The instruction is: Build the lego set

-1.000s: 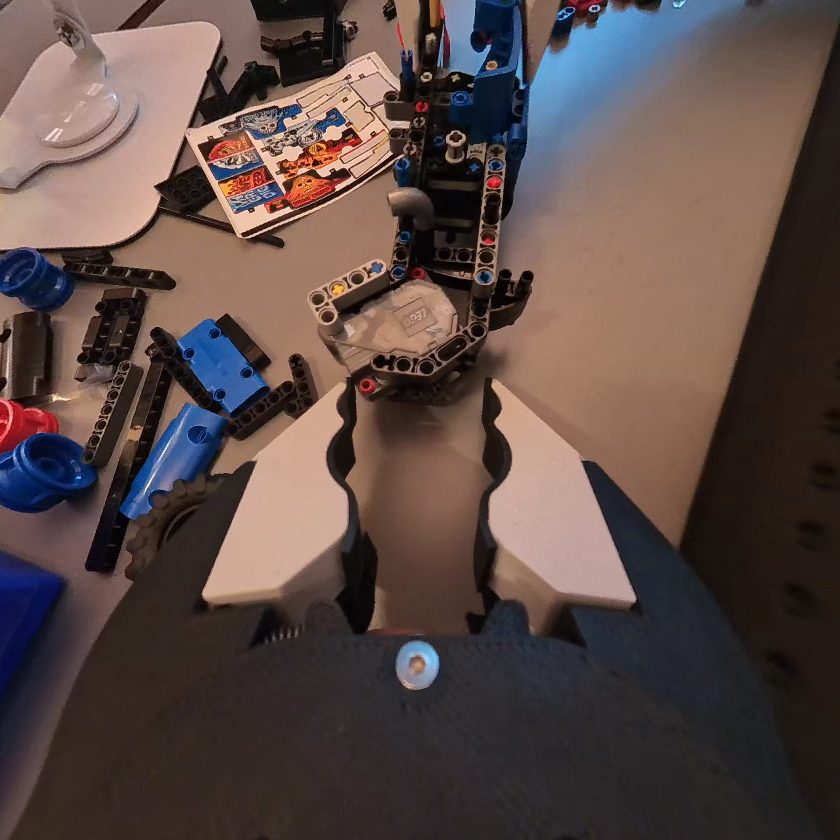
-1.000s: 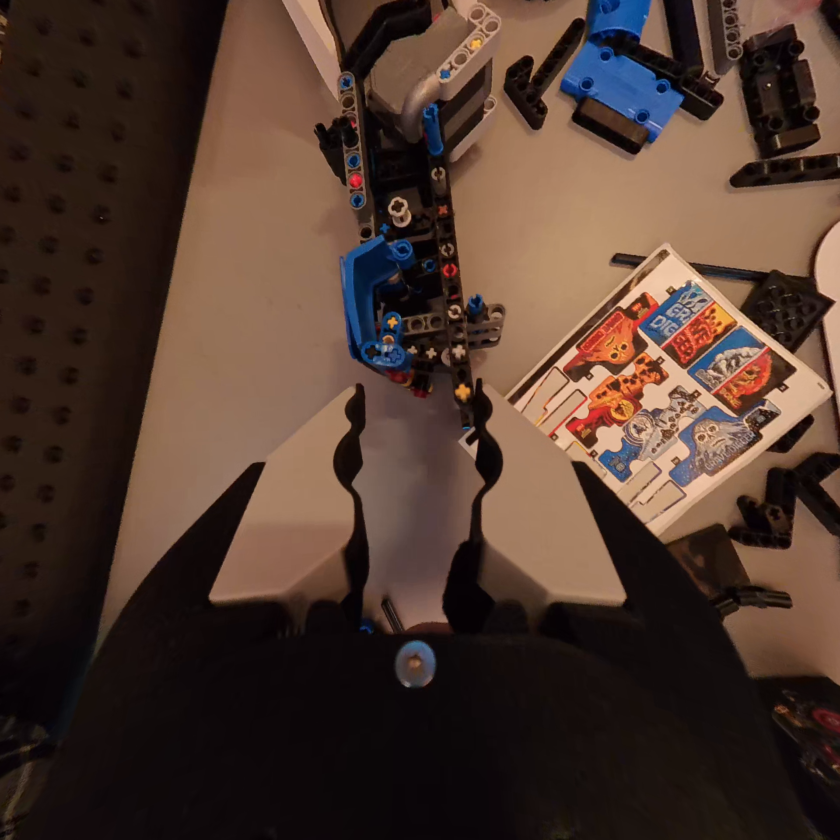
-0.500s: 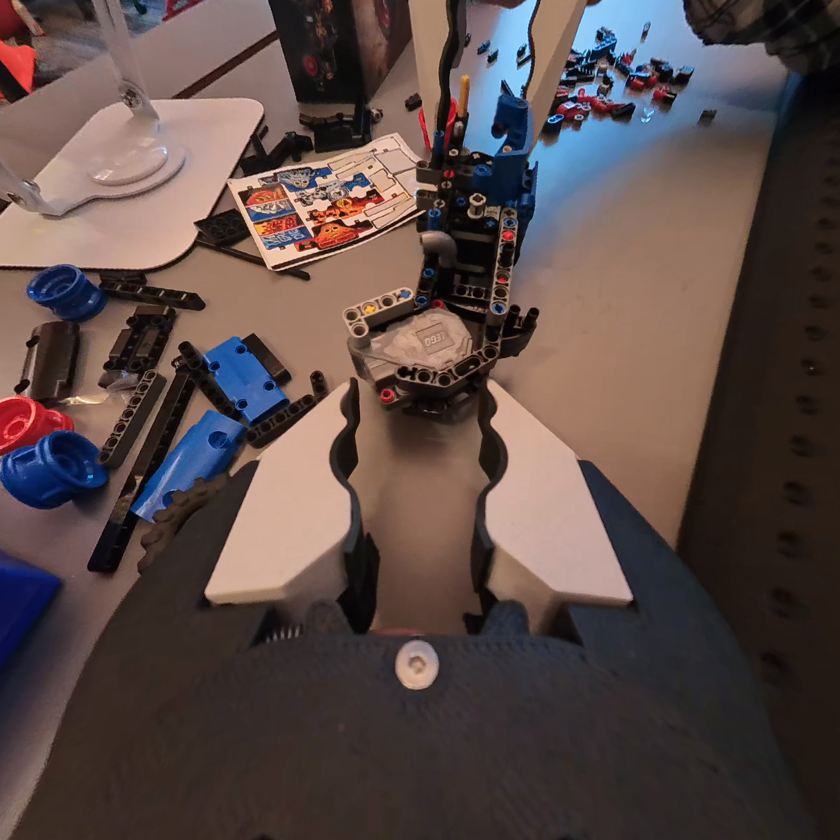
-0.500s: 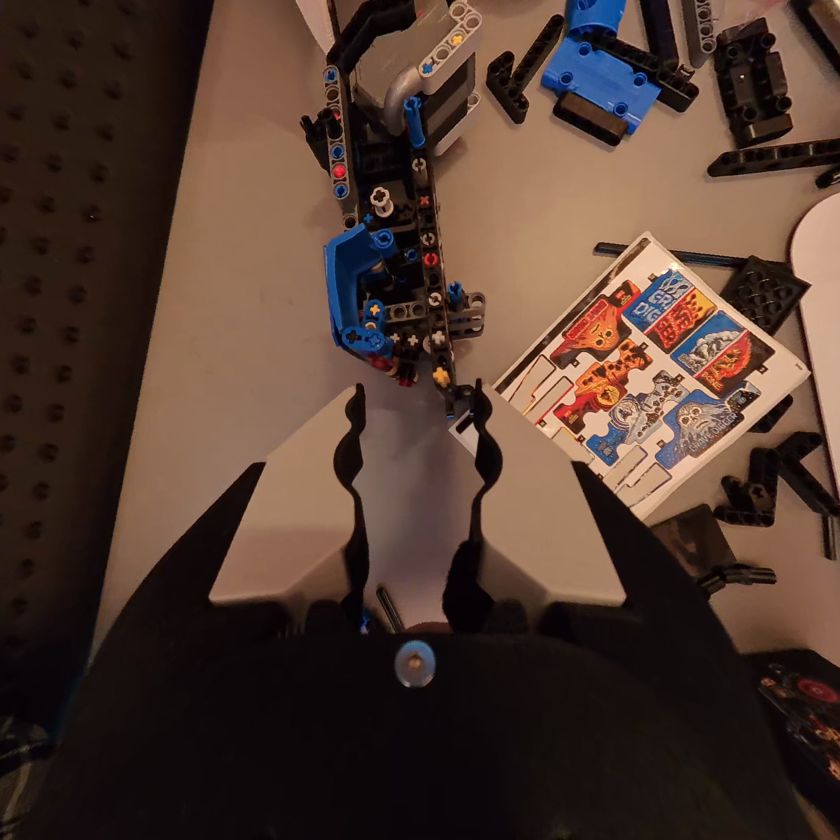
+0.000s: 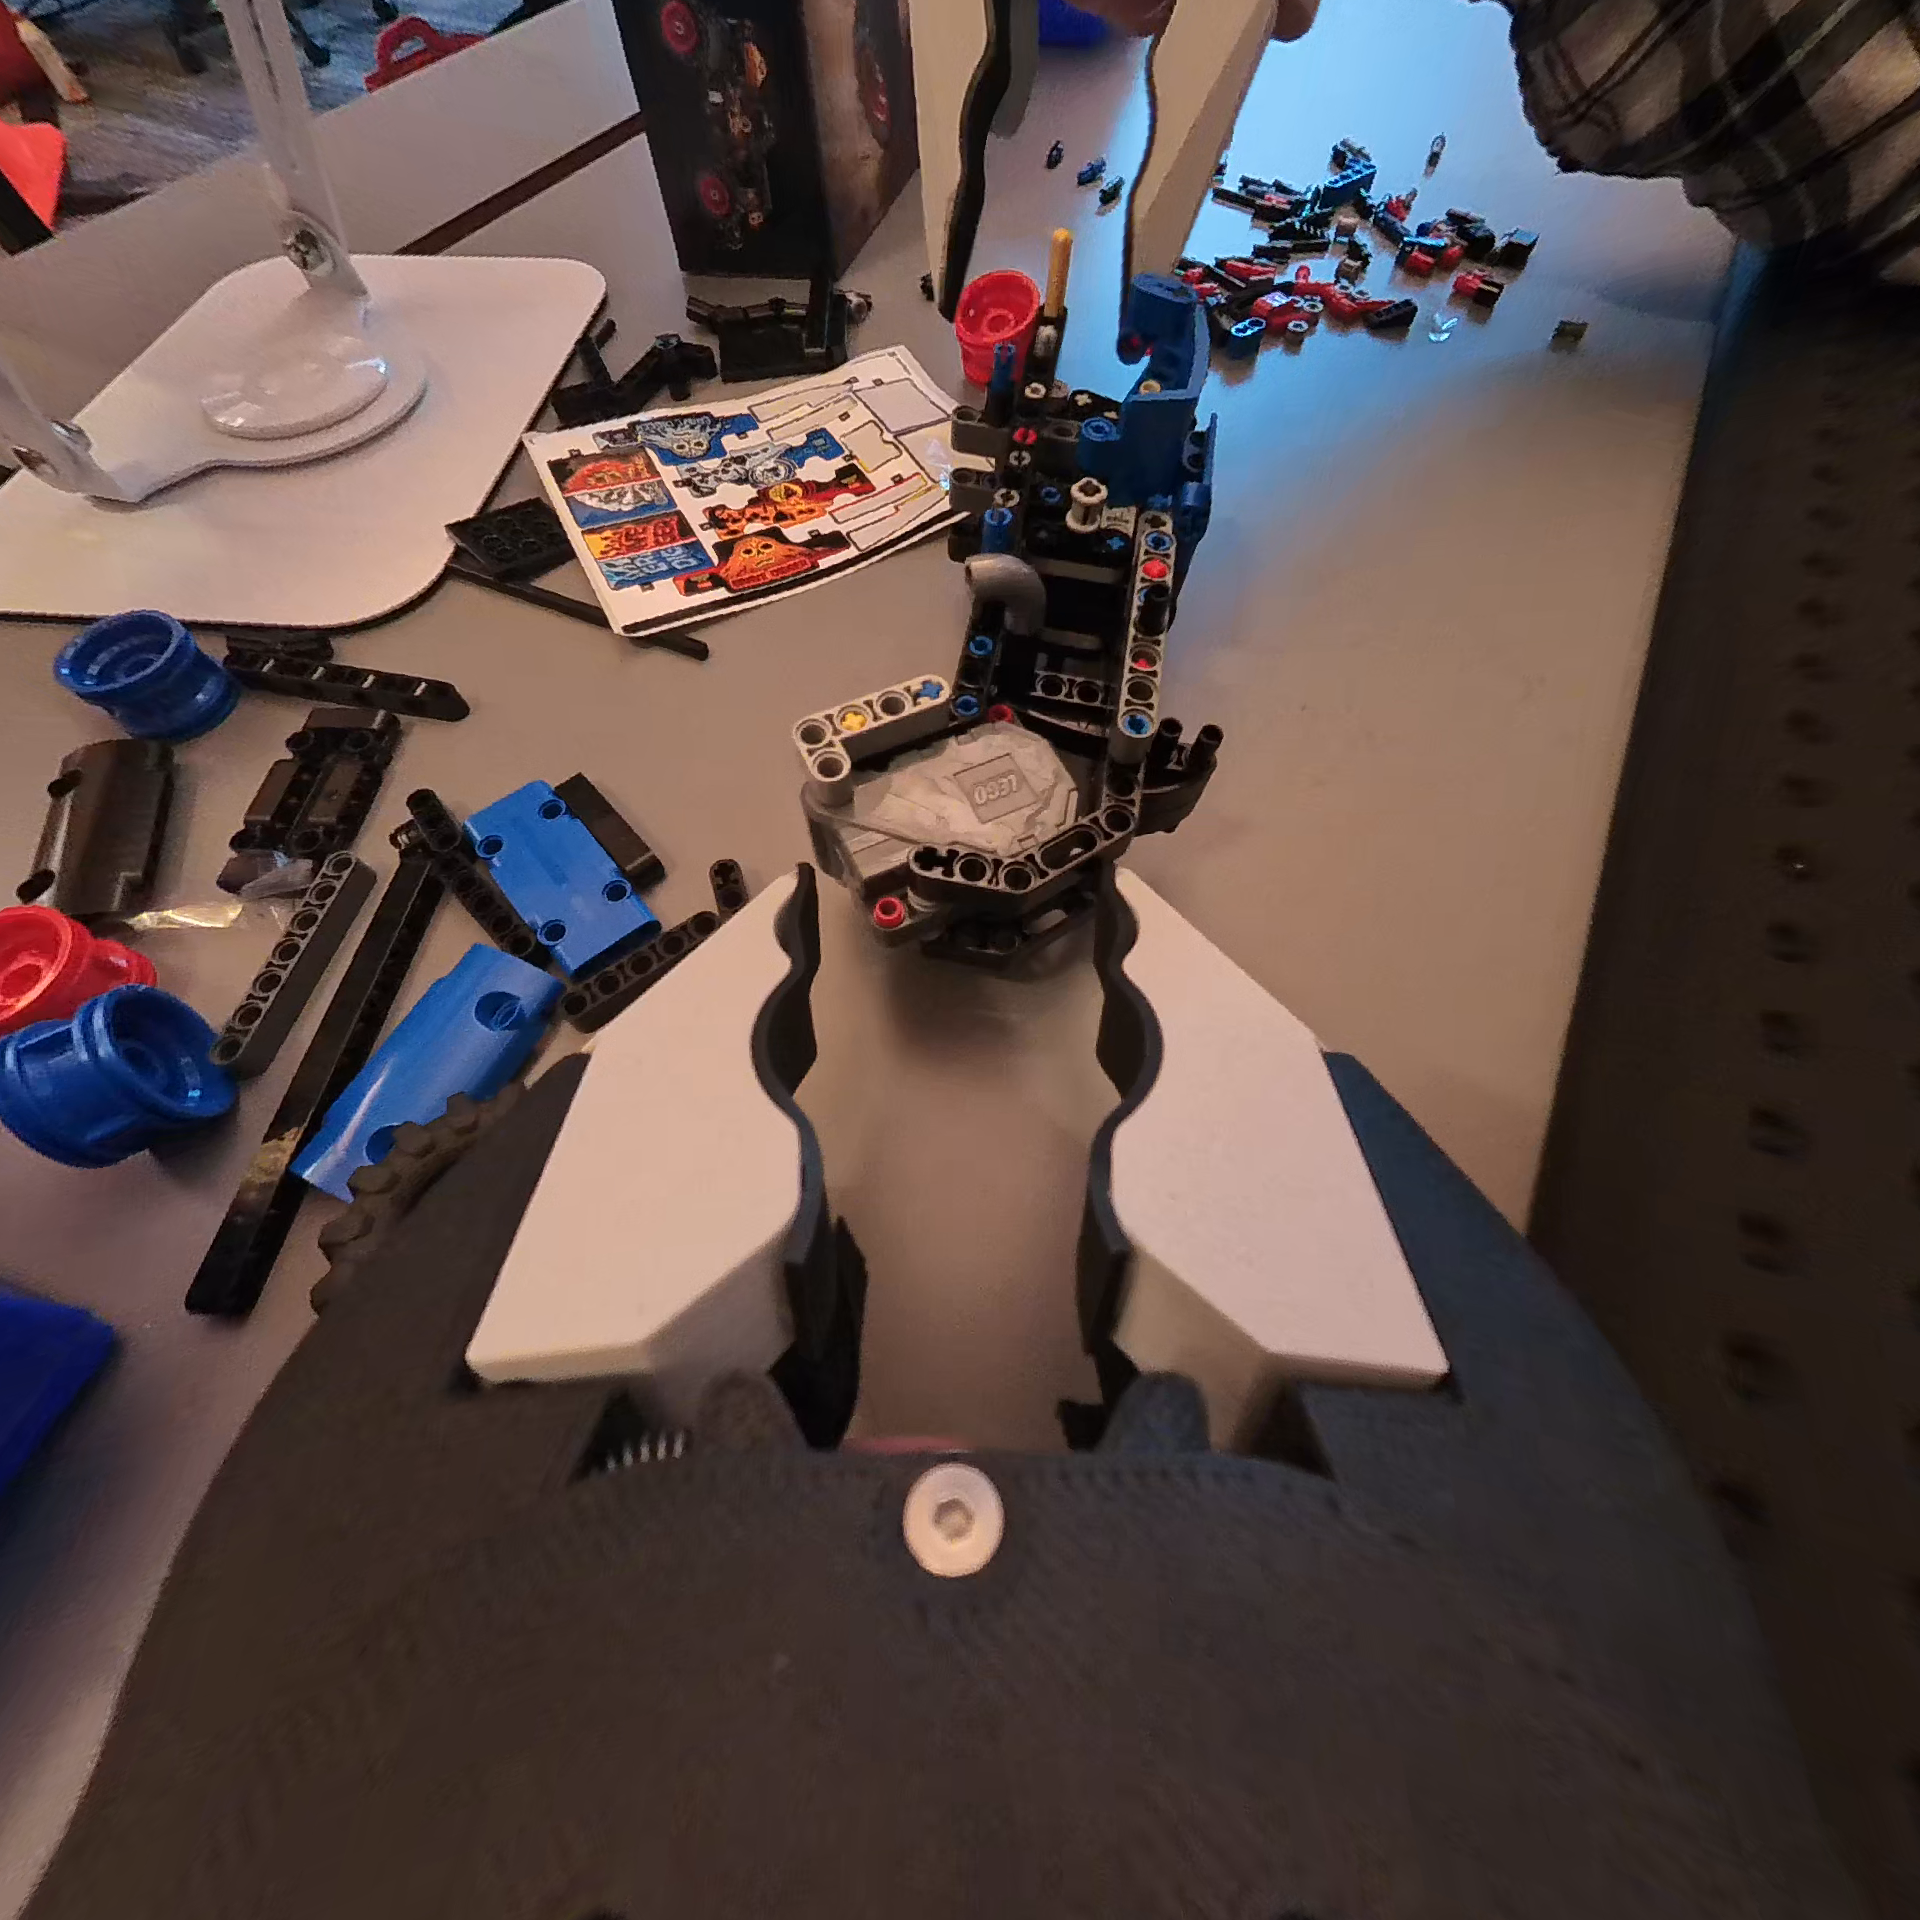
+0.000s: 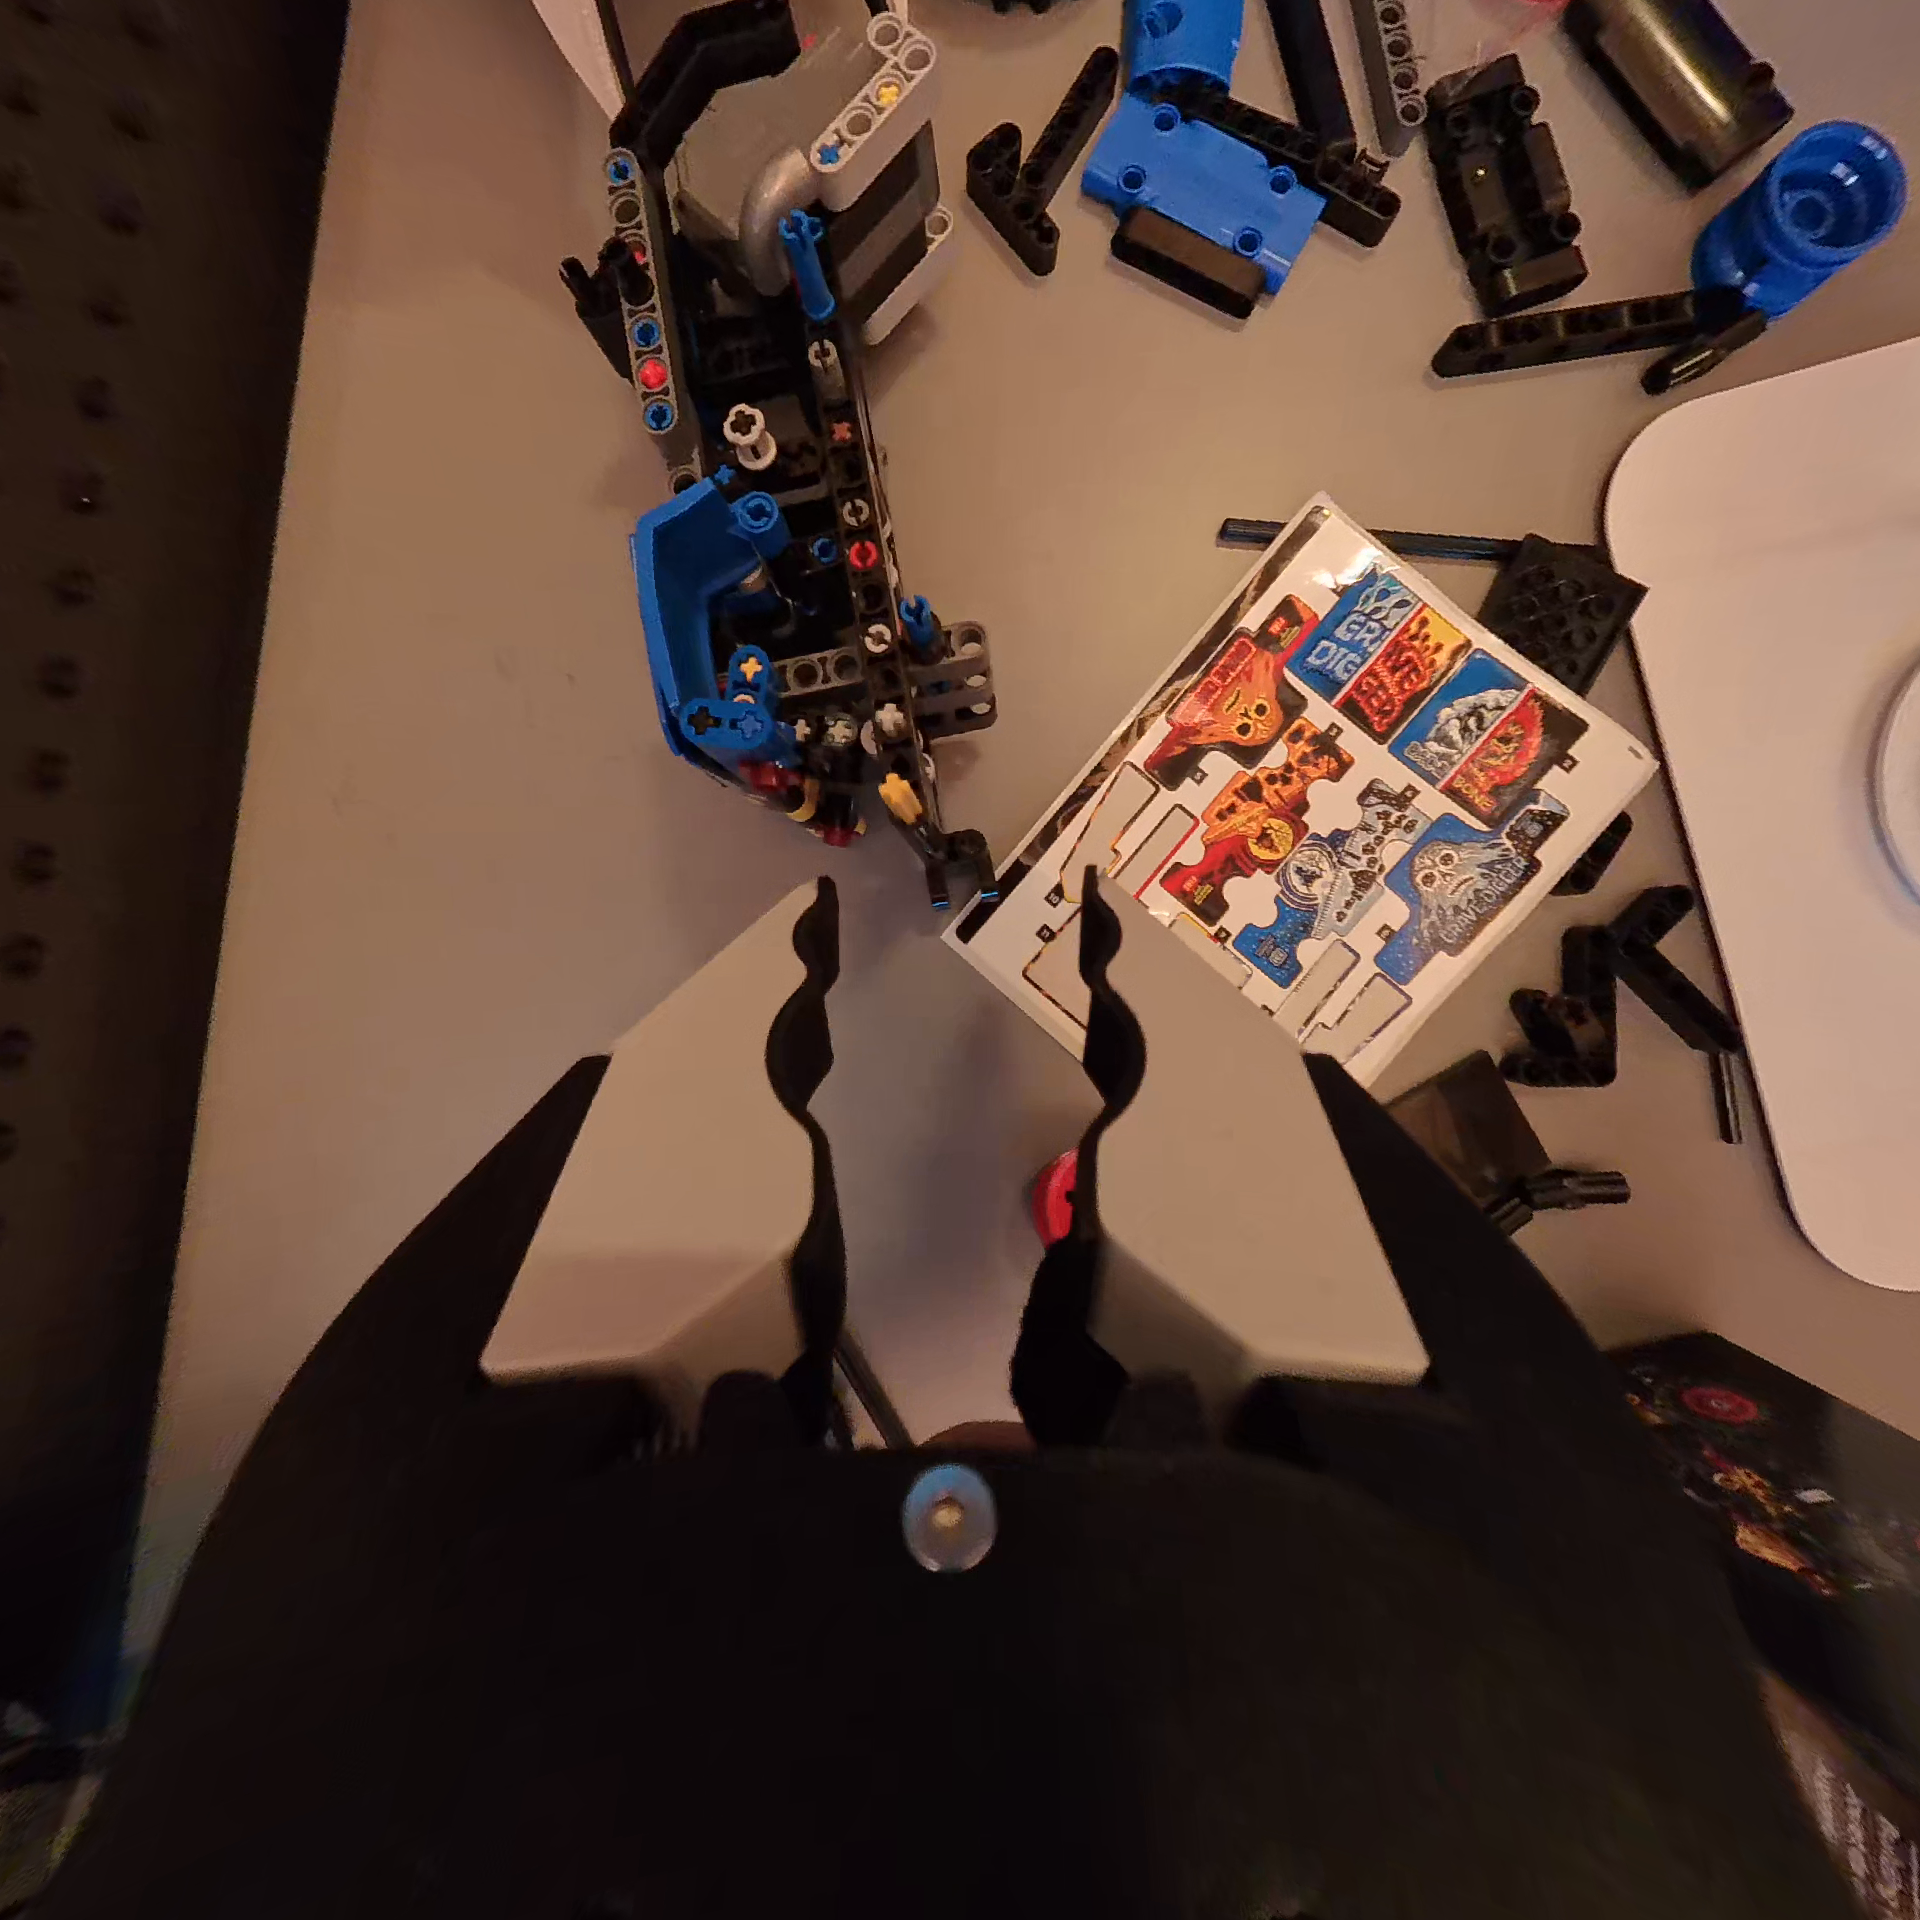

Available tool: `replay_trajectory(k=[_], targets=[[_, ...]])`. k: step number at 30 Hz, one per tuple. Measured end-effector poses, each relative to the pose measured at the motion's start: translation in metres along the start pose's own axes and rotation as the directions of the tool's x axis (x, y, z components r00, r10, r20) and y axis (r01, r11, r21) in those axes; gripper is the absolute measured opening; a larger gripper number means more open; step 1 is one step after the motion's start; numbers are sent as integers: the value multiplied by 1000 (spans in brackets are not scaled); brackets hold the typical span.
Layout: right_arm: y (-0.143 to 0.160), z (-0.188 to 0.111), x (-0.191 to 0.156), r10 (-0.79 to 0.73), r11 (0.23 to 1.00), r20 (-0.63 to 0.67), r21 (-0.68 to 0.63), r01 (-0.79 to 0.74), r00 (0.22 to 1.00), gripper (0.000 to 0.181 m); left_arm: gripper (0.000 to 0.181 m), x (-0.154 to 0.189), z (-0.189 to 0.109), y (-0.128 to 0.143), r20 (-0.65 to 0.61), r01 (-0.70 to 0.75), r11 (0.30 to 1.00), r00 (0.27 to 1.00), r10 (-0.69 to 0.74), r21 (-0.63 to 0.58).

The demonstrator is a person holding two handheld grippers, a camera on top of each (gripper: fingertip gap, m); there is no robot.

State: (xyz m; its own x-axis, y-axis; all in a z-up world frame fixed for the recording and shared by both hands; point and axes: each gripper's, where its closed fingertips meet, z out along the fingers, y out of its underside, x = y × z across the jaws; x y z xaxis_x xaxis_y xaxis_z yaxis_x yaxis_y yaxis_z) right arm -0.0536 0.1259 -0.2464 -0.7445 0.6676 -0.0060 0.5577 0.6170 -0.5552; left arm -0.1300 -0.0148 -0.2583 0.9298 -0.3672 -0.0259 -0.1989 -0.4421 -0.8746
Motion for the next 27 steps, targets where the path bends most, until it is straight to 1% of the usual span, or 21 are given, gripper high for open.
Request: replay_trajectory(k=[7,17,21,27], targets=[[-2,-1,-2,-10,1000,4,7,10,1000,44,52,1,0,0,-9,4,1000,1000,-4,2],[-9,11,-11,-52,999,37,3,52,998,39,52,1,1,1,-18,7,1000,1000,-7,-6],[-2,13,-7,-40,999,26,-26,41,999,38,52,2,1,1,-19,6,1000,1000,-7,-7],[3,6,3,-14,999,-15,-31,14,1000,39,53,2,1,1,-18,5,1000,1000,-5,-7]])
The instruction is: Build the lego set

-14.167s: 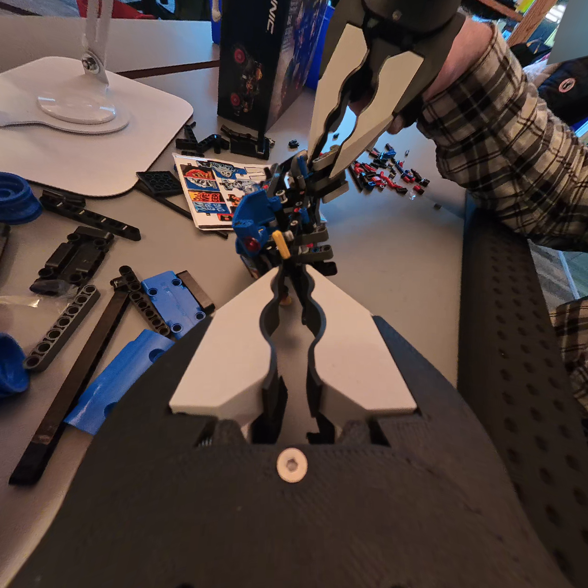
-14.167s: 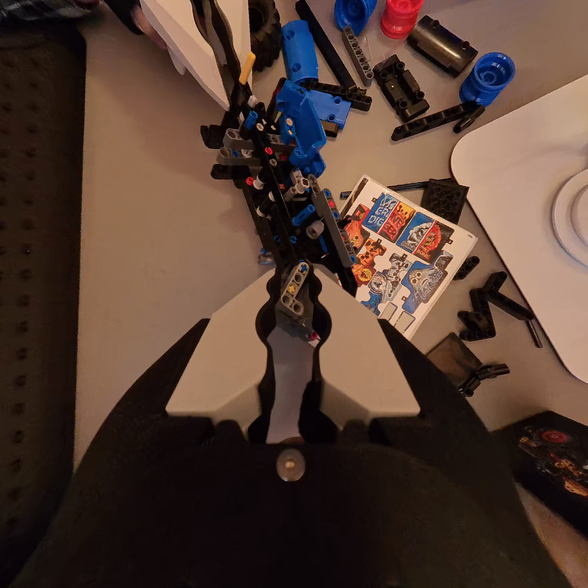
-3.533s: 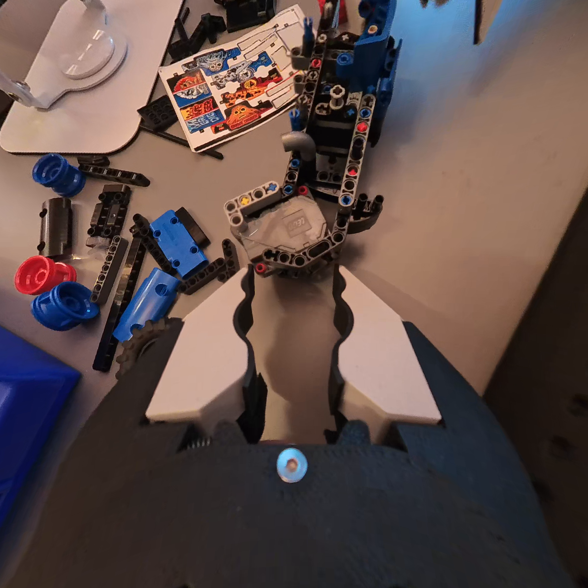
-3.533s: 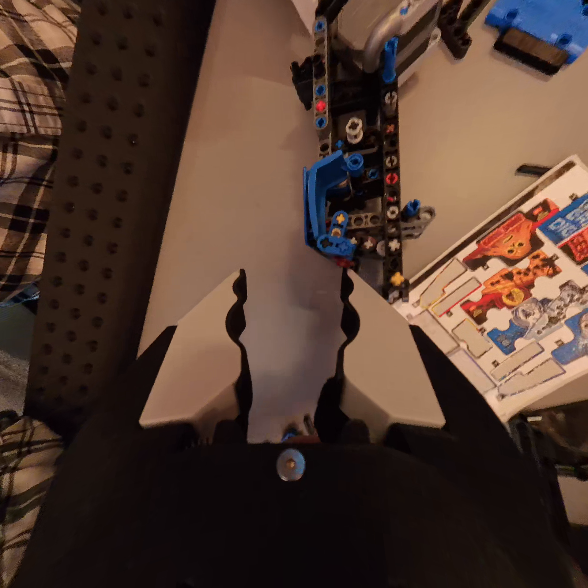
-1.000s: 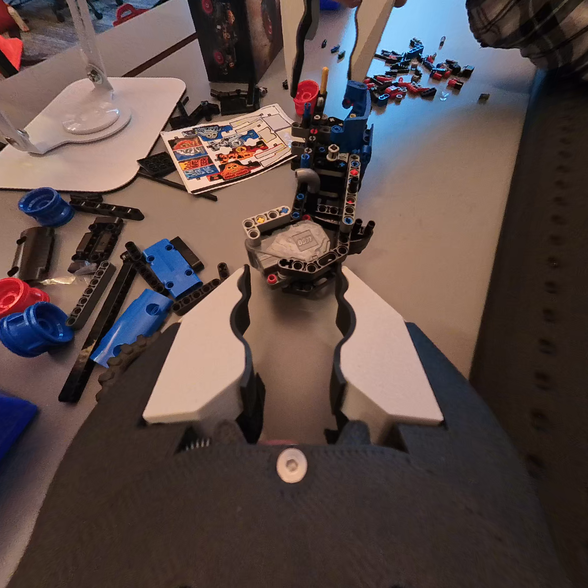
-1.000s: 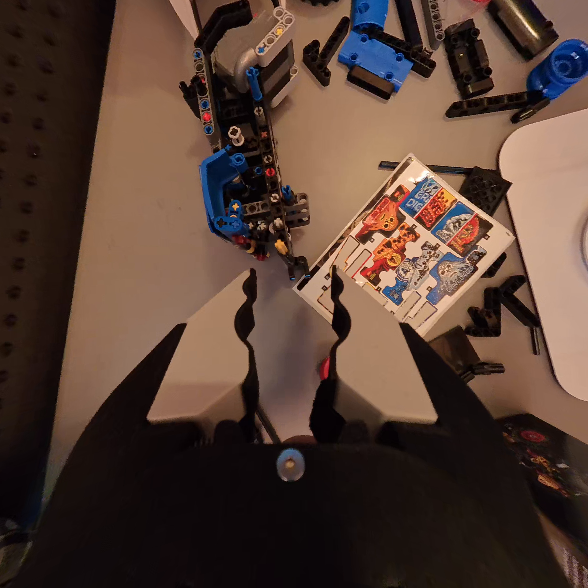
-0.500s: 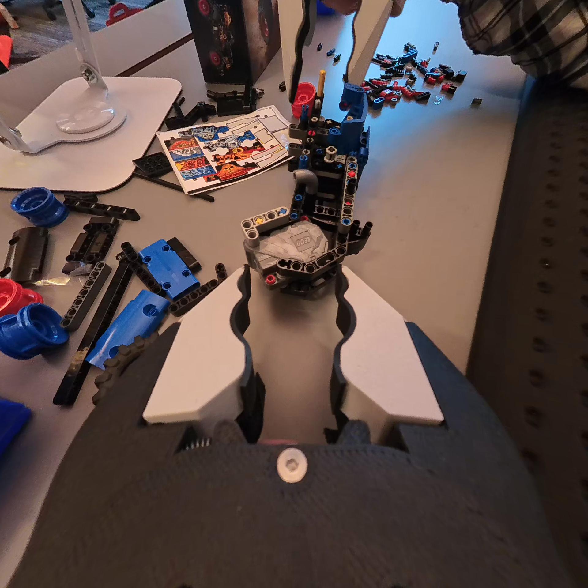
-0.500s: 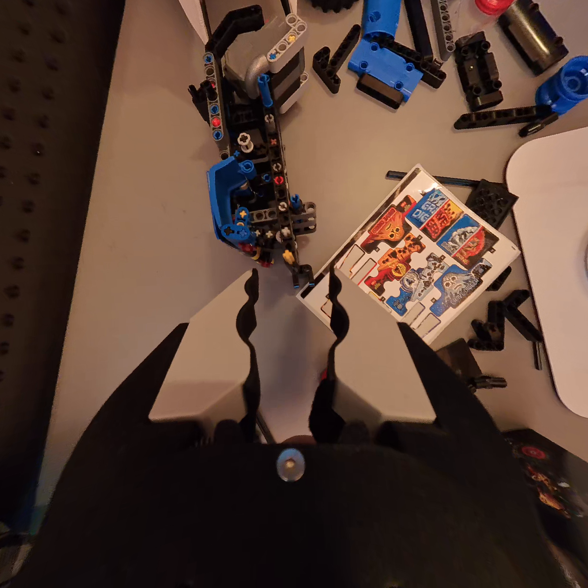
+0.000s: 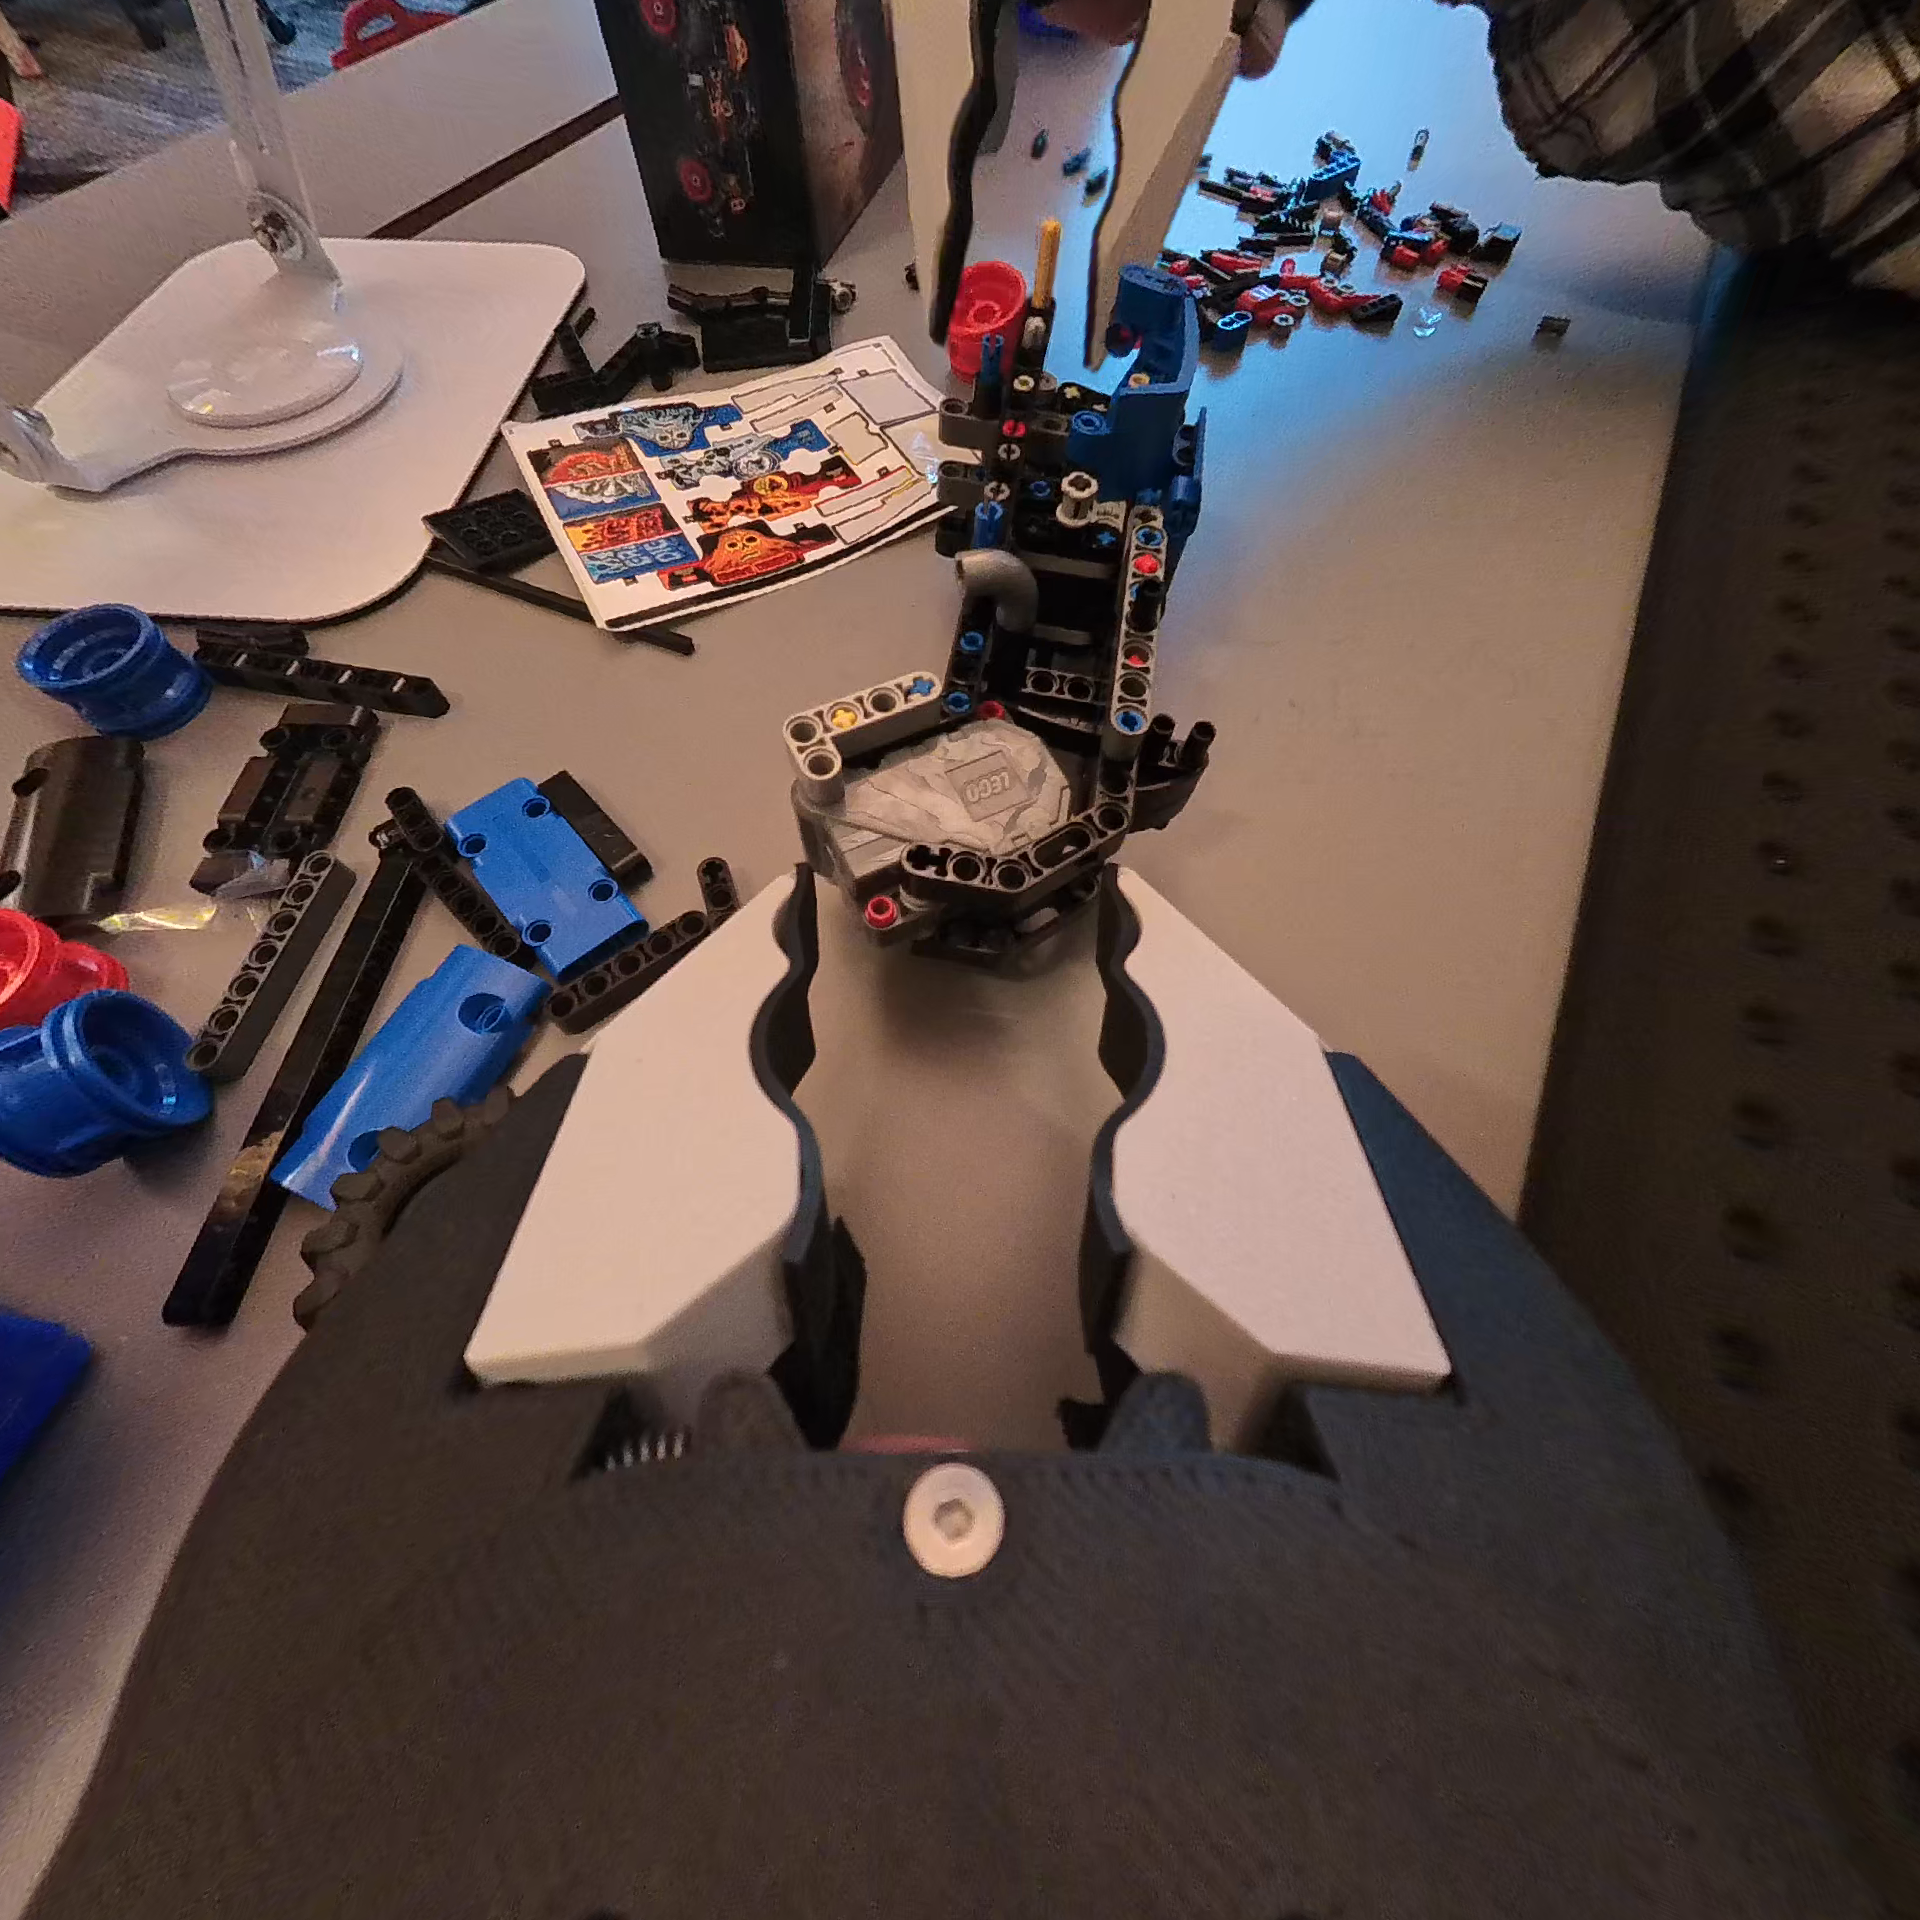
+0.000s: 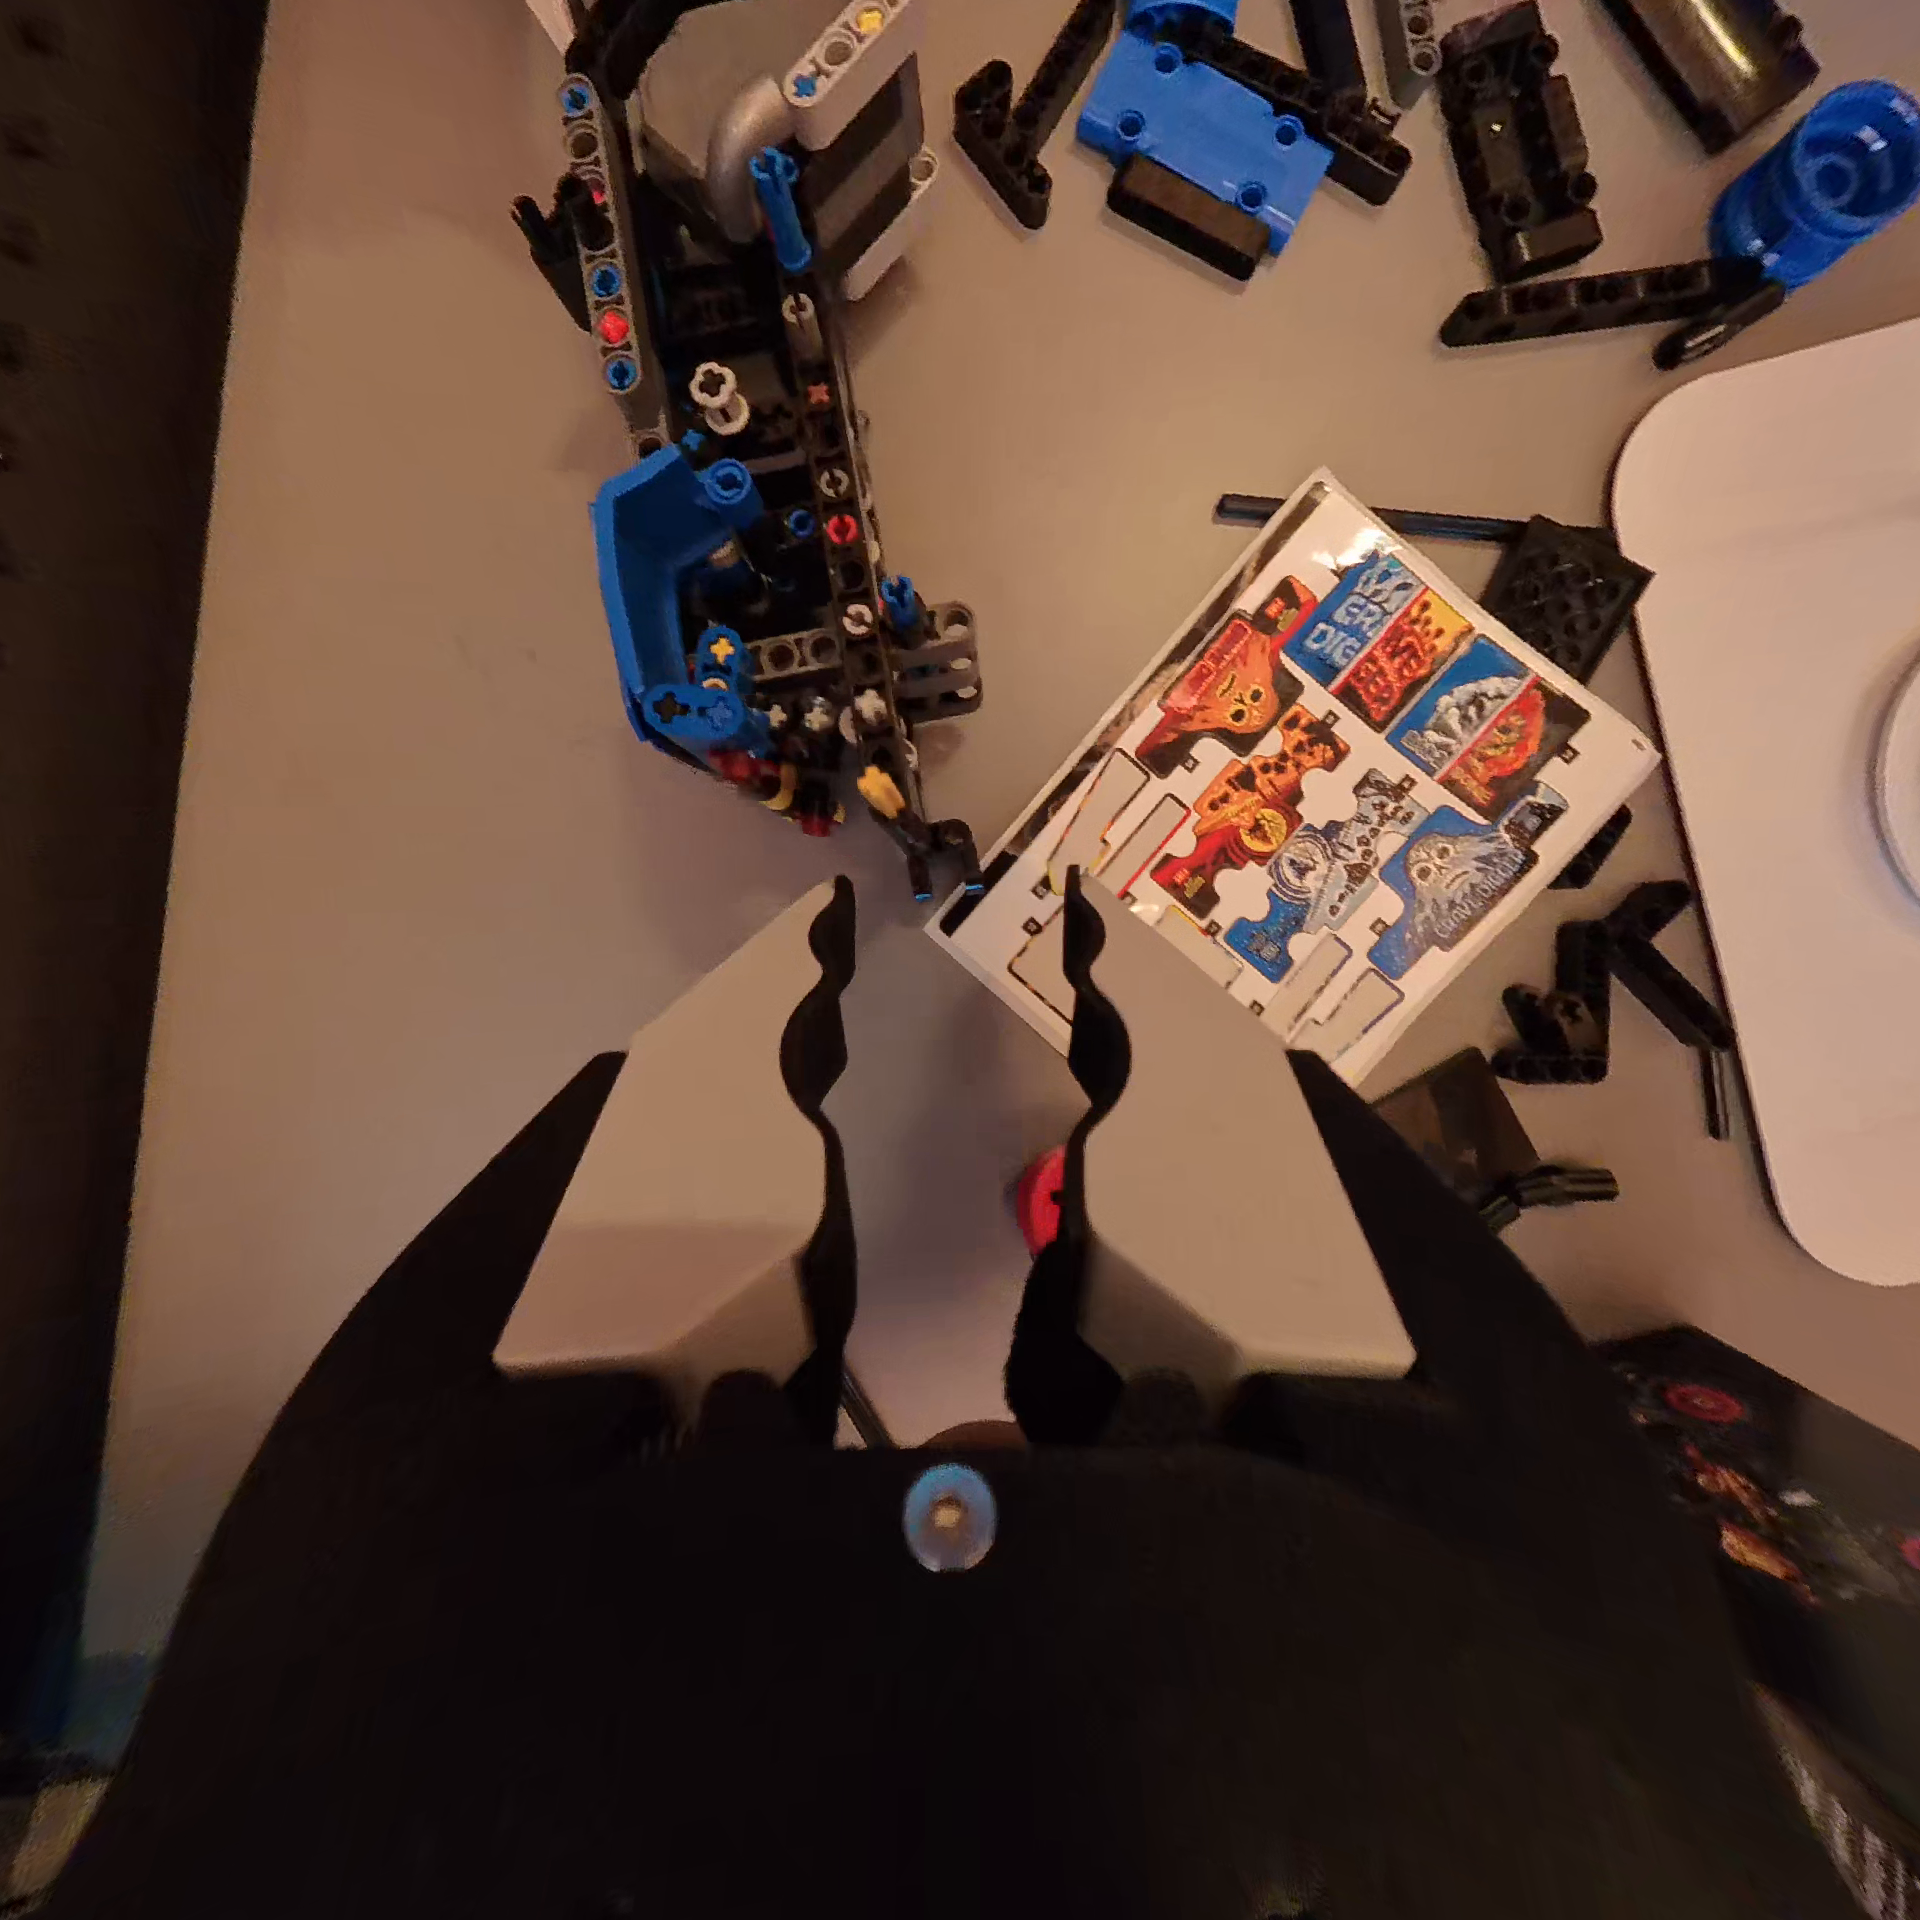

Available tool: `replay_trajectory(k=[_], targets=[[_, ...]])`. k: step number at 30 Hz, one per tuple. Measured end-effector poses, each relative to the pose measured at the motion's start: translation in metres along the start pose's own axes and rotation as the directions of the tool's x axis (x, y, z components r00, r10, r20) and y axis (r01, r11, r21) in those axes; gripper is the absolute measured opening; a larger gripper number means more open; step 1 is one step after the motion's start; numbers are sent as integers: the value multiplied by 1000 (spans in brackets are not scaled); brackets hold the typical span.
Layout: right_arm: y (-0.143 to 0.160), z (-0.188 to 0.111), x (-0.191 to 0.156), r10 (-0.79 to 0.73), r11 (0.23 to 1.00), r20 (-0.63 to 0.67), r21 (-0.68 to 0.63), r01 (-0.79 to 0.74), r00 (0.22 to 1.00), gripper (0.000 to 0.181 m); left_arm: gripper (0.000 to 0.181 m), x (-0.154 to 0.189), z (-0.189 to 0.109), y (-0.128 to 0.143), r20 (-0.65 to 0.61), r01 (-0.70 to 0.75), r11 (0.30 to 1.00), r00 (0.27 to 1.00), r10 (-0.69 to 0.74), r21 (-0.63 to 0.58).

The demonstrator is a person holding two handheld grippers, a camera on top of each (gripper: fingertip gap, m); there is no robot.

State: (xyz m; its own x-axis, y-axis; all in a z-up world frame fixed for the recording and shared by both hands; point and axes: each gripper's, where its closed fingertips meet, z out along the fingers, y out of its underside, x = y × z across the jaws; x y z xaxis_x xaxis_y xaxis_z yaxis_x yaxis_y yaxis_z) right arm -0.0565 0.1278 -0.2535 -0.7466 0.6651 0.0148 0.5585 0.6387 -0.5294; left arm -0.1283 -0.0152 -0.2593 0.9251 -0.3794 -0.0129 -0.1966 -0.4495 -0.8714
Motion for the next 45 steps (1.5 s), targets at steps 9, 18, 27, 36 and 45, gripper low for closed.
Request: replay_trajectory(k=[9,18,27,36,45], targets=[[5,-10,12,27,1000,-49,5,-27,998,39,53,0,0,1,-1,2,1000,1000,-2,-5],[4,-4,7,6,1000,-30,-7,-6,1000,39,53,0,0,1,0,0,1000,1000,0,-4],[0,-4,5,-12,1000,-33,5,12,999,38,53,0,-1,-1,-1,1,1000,1000,-1,6],[-4,-6,4,-24,1000,-35,15,25,999,38,53,1,-1,0,-5,-2,1000,1000,2,5],[-8,-8,2,-36,999,-35,29,37,999,38,53,2,0,1,-14,-5,1000,1000,5,-3]])
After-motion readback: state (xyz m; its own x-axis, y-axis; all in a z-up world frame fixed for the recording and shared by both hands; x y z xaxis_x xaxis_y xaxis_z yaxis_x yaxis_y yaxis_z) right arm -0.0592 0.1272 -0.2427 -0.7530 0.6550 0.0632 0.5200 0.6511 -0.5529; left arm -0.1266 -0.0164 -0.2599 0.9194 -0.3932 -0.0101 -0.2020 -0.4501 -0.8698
